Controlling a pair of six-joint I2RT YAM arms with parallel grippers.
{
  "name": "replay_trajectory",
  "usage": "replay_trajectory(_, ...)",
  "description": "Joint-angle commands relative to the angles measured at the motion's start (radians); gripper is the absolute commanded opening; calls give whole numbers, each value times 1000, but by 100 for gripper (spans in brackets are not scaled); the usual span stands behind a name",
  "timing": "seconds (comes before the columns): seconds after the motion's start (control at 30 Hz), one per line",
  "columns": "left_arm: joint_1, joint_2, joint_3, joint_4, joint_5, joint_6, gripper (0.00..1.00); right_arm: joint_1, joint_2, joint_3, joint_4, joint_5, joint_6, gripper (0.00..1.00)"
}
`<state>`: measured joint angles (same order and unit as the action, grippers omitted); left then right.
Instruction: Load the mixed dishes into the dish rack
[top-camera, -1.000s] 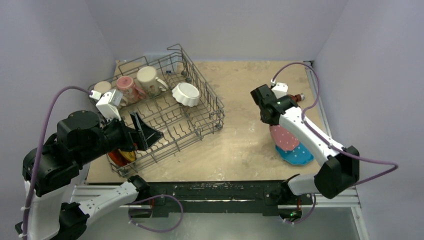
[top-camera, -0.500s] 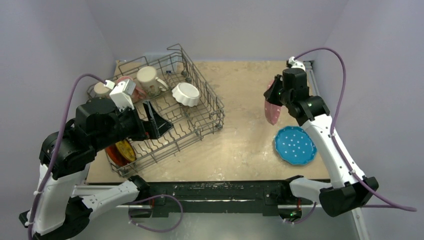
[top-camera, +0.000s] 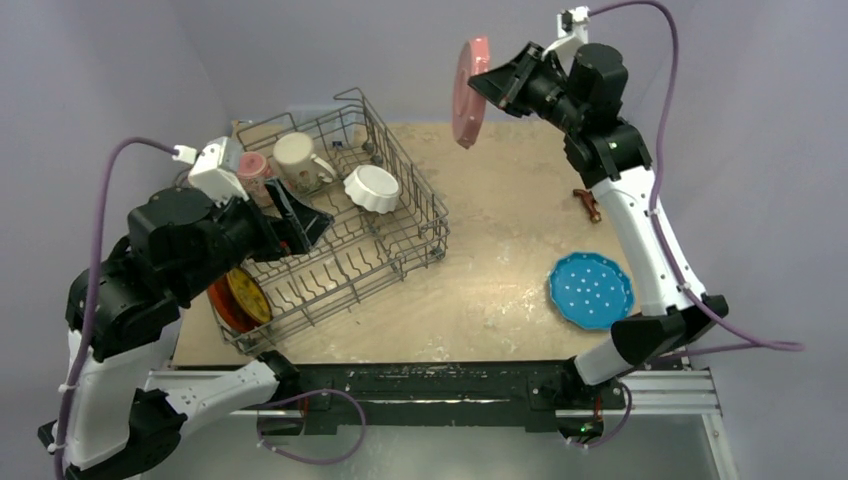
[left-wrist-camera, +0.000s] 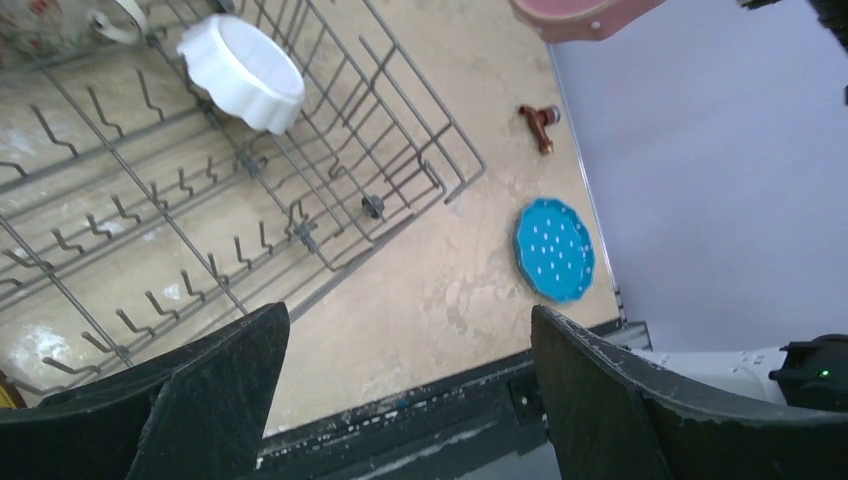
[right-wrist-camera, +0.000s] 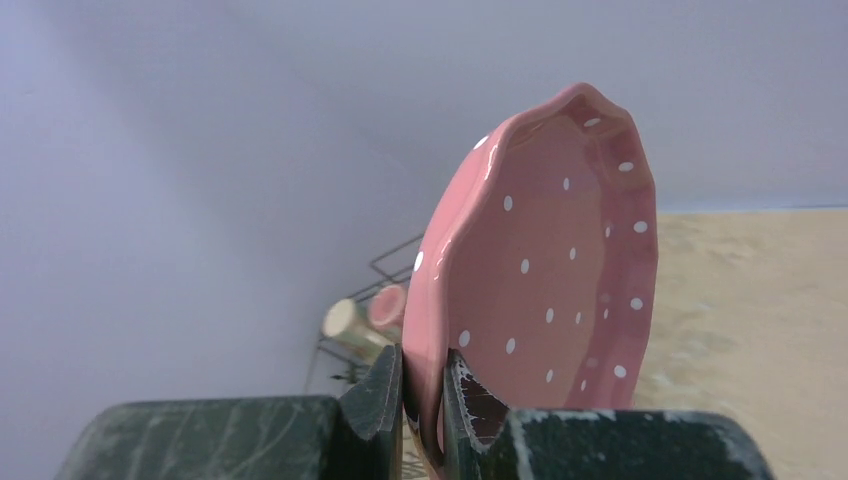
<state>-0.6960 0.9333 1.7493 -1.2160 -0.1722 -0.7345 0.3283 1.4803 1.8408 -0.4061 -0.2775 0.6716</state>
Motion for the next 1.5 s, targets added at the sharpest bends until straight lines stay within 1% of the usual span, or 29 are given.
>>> replay_trajectory(0.0, -1, -36, 86, 42, -178, 51, 90, 121, 82, 221, 281, -177, 128, 0)
replay_trajectory(0.07, -1, -56, 105, 42, -235, 65, 89, 191, 125, 232, 356, -191, 186, 0)
replay_trajectory(0.17, -1, -103, 104, 39, -328, 60, 88, 298, 180, 176, 592, -232, 311, 0)
replay_trajectory(0.3, -1, -172, 88, 10, -406, 24, 86, 444, 313, 247, 630, -249, 345, 0)
replay_trajectory(0.4, -1, -213, 83, -35, -439, -4, 86, 550, 399, 257, 703, -240, 392, 0)
replay_trajectory(0.53, -1, -236, 101, -105, -444, -34, 85, 659, 506, 305, 703, -225, 413, 0)
replay_trajectory(0.63, -1, -236, 125, -136, -429, -34, 85, 716, 561, 321, 694, -202, 406, 0)
replay_trajectory(0.77, 0, -221, 172, -199, -393, -32, 85, 753, 595, 327, 670, -152, 395, 0)
replay_trajectory(0.93, -1, -228, 193, -255, -368, -39, 85, 759, 575, 282, 661, -84, 379, 0)
replay_trajectory(1.13, -1, -236, 197, -259, -366, -34, 85, 763, 575, 271, 645, -41, 405, 0)
replay_trajectory(1.2, 0, -232, 200, -257, -358, -30, 85, 765, 575, 283, 613, -7, 409, 0)
replay_trajectory(1.37, 0, -226, 201, -262, -343, -26, 85, 771, 551, 246, 588, 102, 495, 0)
replay_trajectory(1.47, -2, -227, 197, -261, -339, -29, 85, 778, 563, 253, 546, 124, 499, 0)
